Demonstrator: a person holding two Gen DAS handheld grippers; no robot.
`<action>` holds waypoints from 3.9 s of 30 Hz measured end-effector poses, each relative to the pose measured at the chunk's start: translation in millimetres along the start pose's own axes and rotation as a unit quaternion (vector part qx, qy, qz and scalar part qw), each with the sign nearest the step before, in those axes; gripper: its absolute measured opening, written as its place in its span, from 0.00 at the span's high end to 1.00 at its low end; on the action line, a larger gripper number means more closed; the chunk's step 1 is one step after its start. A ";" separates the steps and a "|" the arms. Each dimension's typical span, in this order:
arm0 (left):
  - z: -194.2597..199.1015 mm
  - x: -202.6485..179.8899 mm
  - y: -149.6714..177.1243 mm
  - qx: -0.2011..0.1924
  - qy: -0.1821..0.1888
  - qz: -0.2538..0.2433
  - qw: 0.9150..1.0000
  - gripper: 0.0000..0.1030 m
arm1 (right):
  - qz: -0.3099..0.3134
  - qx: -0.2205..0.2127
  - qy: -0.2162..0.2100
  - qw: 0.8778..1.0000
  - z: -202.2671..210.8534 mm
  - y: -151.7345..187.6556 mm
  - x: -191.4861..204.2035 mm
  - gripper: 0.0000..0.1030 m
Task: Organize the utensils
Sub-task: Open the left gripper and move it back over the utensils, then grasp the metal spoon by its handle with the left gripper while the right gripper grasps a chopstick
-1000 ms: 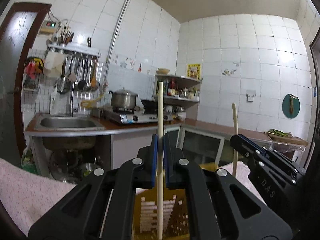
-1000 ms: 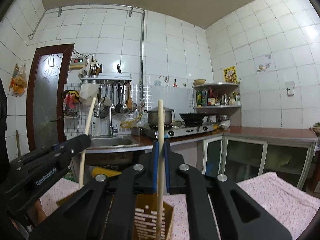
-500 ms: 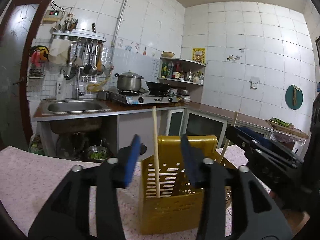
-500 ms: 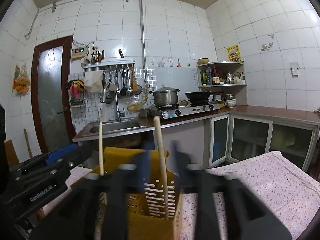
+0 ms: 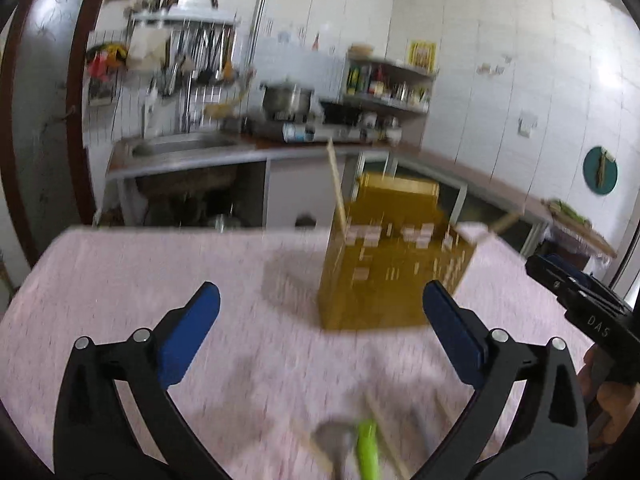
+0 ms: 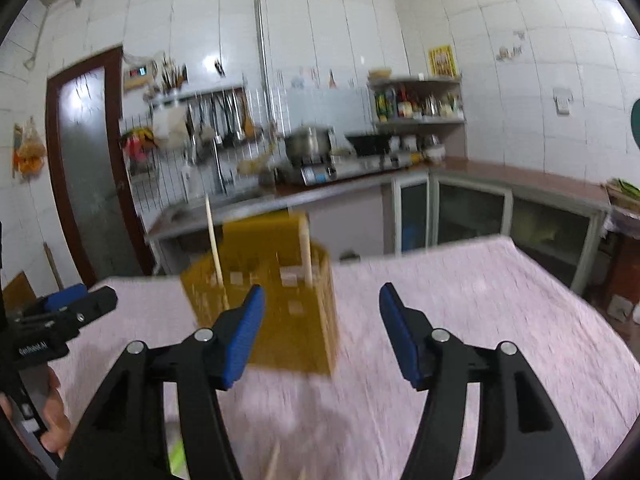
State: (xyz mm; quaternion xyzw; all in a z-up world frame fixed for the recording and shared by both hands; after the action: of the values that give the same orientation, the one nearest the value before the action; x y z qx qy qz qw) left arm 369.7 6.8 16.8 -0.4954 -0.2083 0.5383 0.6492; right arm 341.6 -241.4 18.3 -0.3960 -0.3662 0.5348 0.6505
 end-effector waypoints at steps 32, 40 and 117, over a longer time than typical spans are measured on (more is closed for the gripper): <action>-35.1 0.5 124.7 0.240 -0.029 0.038 0.970 0.63 | 0.077 0.264 0.029 0.961 -21.3 139.2 20.1 0.74; -51.0 -4.6 128.0 0.261 -0.045 0.032 0.964 0.63 | 0.080 0.276 0.034 0.957 -28.4 137.6 18.6 0.80; -49.5 34.9 114.4 0.250 -0.050 0.095 0.962 0.86 | 0.031 0.209 -0.028 0.977 -19.6 105.2 6.1 0.94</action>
State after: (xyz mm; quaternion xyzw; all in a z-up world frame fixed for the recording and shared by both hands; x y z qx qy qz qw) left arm 364.8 9.6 -112.5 -0.3072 -0.0518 0.6566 0.6869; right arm 317.5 -225.7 -84.9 -0.2473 -0.2520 0.6307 0.6910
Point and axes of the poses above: each gripper's, at about its wrist camera, not at the fingertips, and z roughly against the way its jaws point, x to its left, y to its underside, the point moved 7 cm from there along -z, roughly the way its jaws point, and after that the axes turned 14 degrees about y, right-handed, at the moved point
